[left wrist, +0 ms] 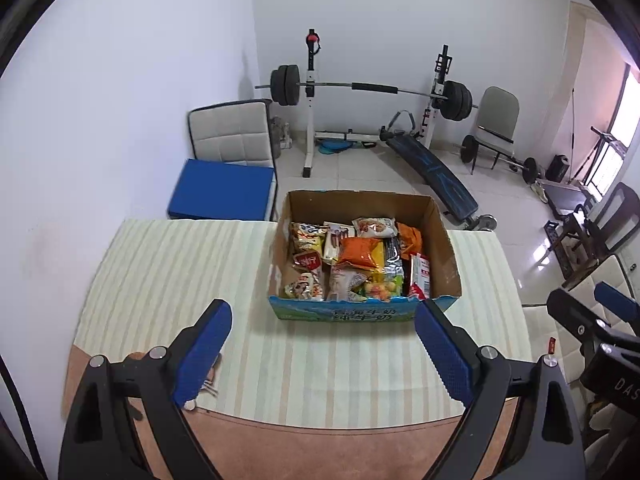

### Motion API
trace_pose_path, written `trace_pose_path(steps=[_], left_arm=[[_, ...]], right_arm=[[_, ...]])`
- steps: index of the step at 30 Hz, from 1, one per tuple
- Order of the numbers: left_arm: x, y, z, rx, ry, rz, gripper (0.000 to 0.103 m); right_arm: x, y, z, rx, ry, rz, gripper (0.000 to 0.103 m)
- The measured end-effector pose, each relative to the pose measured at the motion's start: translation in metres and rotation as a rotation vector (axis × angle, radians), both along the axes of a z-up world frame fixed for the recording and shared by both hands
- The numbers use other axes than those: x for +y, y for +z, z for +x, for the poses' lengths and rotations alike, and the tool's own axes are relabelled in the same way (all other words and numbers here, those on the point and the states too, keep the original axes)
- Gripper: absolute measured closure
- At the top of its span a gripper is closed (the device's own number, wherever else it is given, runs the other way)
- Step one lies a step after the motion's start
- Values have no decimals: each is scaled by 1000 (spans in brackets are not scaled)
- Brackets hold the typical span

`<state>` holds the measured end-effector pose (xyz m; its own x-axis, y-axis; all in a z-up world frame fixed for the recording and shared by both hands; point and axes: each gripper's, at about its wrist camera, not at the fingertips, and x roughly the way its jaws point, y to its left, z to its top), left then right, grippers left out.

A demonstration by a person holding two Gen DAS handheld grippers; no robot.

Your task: Organize snacks

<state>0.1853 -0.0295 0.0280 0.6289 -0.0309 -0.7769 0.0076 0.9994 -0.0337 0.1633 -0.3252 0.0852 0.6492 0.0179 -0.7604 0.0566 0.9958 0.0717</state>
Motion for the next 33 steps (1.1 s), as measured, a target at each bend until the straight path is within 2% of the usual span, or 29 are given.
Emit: trace_pose_path(steps=[8,19,21,33], left_arm=[[-5,-15,19,19,2,27,9],[-10,-24,28,48,-27,30,9],[-10,-25,28,39,-30,26,3],[-2,-25,31,36,-6,8,3]], right_arm=[[5,-15,29,9,2,-22,4],[3,-32,39,34,-9,-23,1],[3,-34,40,36,-9,-32,0],[4,-35,42,33,-10,-34,0]])
